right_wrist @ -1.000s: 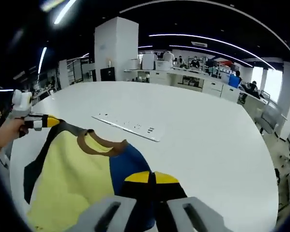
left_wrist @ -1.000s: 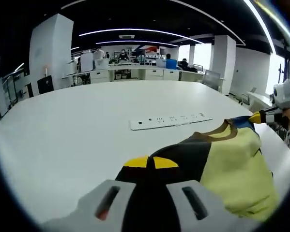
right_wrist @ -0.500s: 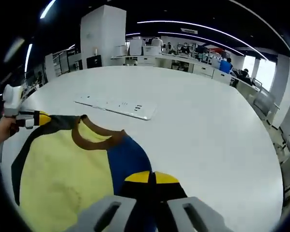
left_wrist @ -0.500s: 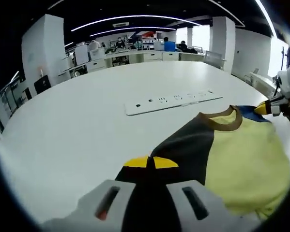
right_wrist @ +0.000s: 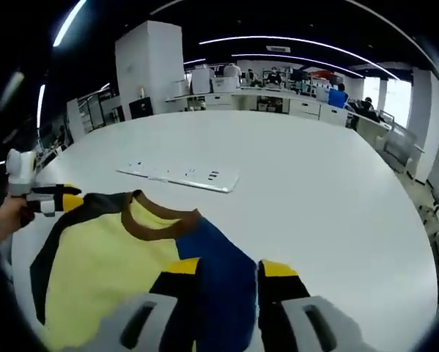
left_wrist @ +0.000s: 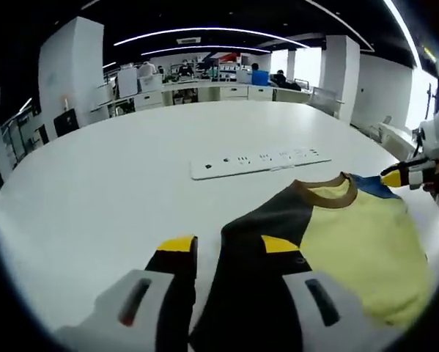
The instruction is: Fold the garment on the visible template until the final outline fits inside the template.
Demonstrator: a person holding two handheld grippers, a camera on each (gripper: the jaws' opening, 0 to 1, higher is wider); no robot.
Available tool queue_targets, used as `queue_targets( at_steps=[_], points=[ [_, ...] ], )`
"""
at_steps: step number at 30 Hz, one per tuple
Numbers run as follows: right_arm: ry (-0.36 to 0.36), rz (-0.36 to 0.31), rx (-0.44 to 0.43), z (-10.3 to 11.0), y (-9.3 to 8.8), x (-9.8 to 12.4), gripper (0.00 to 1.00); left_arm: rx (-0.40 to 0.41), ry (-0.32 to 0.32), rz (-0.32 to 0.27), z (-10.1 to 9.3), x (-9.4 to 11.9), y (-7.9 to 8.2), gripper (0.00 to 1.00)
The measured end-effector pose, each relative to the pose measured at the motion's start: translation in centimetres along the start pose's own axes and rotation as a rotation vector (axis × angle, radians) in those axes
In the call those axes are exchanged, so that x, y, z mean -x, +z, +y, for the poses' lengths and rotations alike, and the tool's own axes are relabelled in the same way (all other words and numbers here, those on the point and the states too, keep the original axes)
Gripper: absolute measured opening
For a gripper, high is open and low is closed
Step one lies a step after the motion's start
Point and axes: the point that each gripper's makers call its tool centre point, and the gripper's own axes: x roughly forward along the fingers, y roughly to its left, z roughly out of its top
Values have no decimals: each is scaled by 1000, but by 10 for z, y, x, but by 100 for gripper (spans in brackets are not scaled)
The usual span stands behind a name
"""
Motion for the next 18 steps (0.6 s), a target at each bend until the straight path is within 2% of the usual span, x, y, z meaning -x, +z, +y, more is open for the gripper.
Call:
queue_targets(
  at_steps=[5, 10, 18],
  points=[
    [22, -8, -36, 7, 3, 20, 41, -30, -2, 0, 0, 19, -3, 47],
    [29, -13, -22, 18, 1, 44, 47, -40, -36, -16, -6, 41, -3, 53],
    [65, 1, -31, 36, -17, 77, 51, -104, -110, -28, -31, 78, -13, 60]
  ],
)
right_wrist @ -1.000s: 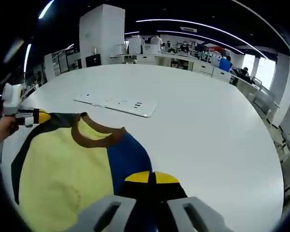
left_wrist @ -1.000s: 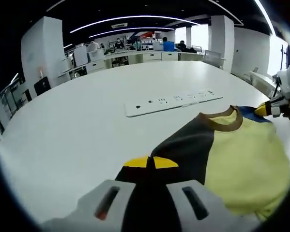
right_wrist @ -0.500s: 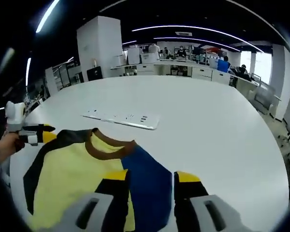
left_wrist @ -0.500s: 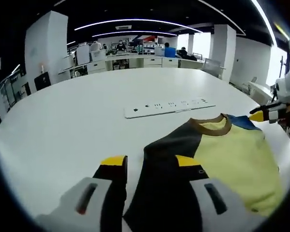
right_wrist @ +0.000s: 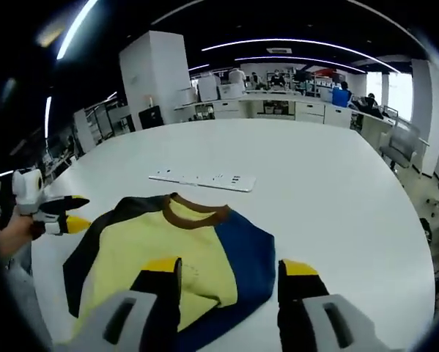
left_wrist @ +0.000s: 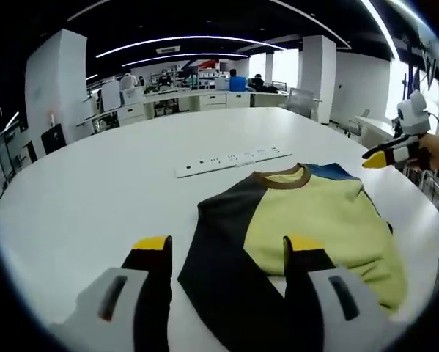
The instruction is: Fold the garment on the visible template until the final outline fits inside the template.
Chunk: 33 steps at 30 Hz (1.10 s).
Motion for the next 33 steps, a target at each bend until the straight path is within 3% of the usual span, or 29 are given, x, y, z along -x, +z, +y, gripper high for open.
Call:
queue_targets(
  at_steps=[12, 20, 23, 28, 33],
  points=[
    [25, 60, 8, 18, -44, 28, 50, -51, -63, -33, -27, 40, -6, 60],
    [51, 93, -8, 37, -74, 32, 43, -105, -100, -10, -53, 60, -32, 54],
    [73, 90, -79, 49, -84, 32, 37, -119, -92, -1, -57, 67, -42, 52],
    [60, 98, -92, 55, -96, 29, 33, -111, -78, 38, -65, 72, -68, 48],
    [14, 83, -112, 54, -104, 24, 25, -133, -111, 58, -78, 71, -88, 43]
  ],
)
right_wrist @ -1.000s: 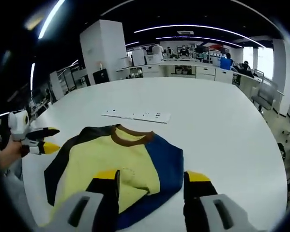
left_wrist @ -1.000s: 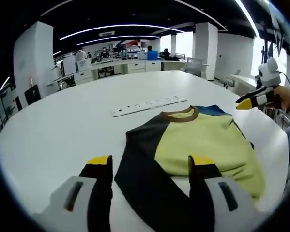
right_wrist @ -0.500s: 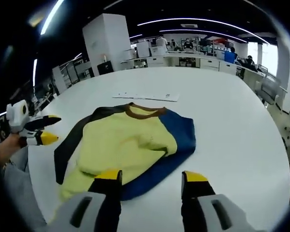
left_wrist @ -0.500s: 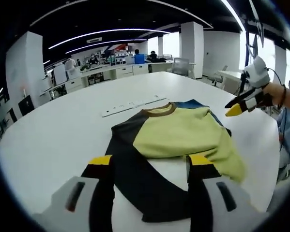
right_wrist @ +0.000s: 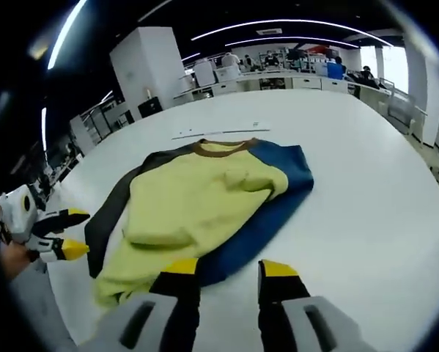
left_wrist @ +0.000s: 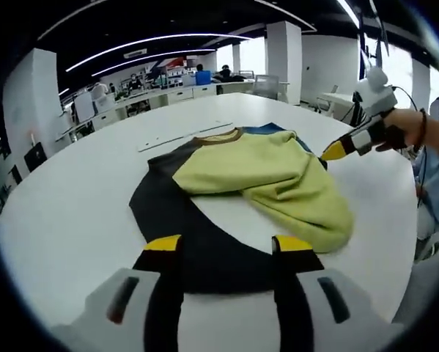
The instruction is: Fold the garment on the visible template until the final outline fits inside the template.
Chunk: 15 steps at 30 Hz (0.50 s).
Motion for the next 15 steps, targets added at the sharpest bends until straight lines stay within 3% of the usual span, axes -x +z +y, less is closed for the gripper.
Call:
queue_targets(
  at_steps=[4, 8, 9, 15],
  points=[
    [-17, -13, -27, -1, -5, -3, 19, 20, -16, 27, -7, -4, -13, 41],
    [-30, -20, -32, -1, -9, -4, 16, 18, 27, 81, -3, -6, -28, 35],
    [-30, -20, -33, -1, -10, -5, 16, 96, 23, 37, -6, -8, -25, 35],
    [-38, -43, -23, 1, -9, -8, 11, 104, 55, 59, 0, -6, -28, 31]
  ],
)
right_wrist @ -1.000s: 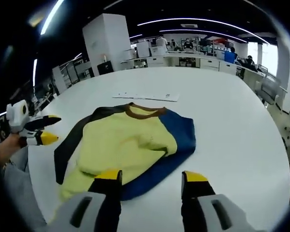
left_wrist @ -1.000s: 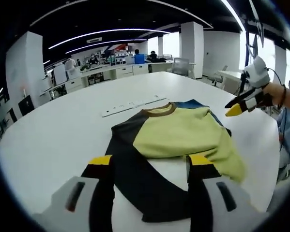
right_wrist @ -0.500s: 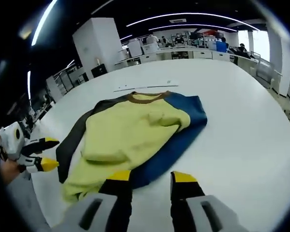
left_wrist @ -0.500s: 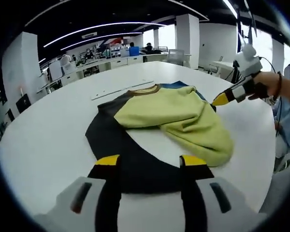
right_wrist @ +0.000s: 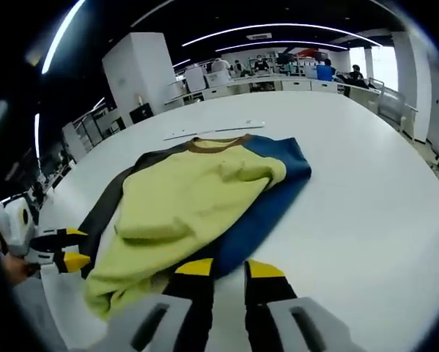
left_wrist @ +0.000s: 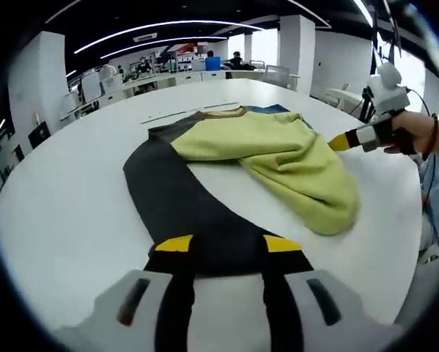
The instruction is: Fold the garment on the visible template until the final outline fits inside the template.
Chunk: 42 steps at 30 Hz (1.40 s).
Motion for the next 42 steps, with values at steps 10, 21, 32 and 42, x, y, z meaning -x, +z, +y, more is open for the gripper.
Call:
queue_targets(
  at_steps=[10, 21, 32, 42],
  points=[
    [-10, -10, 41, -2, 4, -4, 1, 18, 20, -7, 3, -1, 1, 2],
    [-56, -40, 100, -23, 23, 9, 0, 115, 26, -120, 29, 19, 39, 1],
    [-144, -63, 121, -63, 40, 37, 0, 491, 101, -370, 112, 72, 93, 1],
    [-208, -70, 115, -96, 49, 56, 0, 665, 207, -410, 164, 91, 71, 1]
  ],
)
